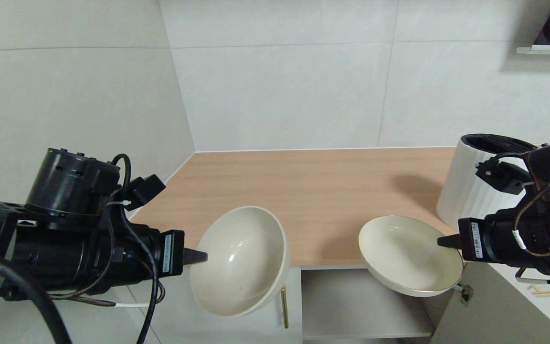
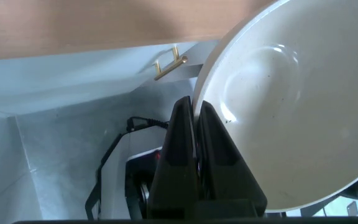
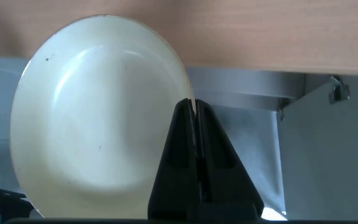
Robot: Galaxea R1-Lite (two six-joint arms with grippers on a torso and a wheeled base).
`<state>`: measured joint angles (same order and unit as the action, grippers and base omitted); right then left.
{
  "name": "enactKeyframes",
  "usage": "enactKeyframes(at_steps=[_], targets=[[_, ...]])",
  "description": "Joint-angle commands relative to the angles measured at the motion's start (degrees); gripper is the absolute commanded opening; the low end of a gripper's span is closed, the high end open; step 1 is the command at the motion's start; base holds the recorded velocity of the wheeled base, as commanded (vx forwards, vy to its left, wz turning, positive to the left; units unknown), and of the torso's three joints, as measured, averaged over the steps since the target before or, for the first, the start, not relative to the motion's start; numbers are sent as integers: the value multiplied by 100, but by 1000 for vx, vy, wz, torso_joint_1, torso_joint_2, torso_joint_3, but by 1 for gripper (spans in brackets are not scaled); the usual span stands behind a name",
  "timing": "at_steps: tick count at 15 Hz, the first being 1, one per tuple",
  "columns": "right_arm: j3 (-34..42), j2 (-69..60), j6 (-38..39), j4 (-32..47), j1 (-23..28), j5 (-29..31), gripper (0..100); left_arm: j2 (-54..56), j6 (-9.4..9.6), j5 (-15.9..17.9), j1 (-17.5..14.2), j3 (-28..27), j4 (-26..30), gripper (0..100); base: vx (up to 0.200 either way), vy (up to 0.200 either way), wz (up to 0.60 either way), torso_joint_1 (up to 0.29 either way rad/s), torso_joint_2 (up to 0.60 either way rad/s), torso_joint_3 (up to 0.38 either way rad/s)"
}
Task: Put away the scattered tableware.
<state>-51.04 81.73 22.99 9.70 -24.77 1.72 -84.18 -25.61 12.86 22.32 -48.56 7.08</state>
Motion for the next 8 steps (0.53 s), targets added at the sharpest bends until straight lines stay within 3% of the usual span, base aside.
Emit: enactKeyframes(at_steps=[1,2,7,8], targets=[[244,-210,-5,-171,7,-14,0,-2,-14,23,44,22,4,0,0,0,0,0,0,0],[332,-201,-32,-267,-1,-14,0,-20,-14,76,44,22,4,0,0,0,0,0,0,0],[446,-183,-40,-443,-1,-5,0,-73,-102,103,44,4,-5,0,-200,0,0,10,1,-1],[446,-166,-40,-443,7,-5,0,-81,-102,103,44,4,-5,0,0,0,0,0,0,0]])
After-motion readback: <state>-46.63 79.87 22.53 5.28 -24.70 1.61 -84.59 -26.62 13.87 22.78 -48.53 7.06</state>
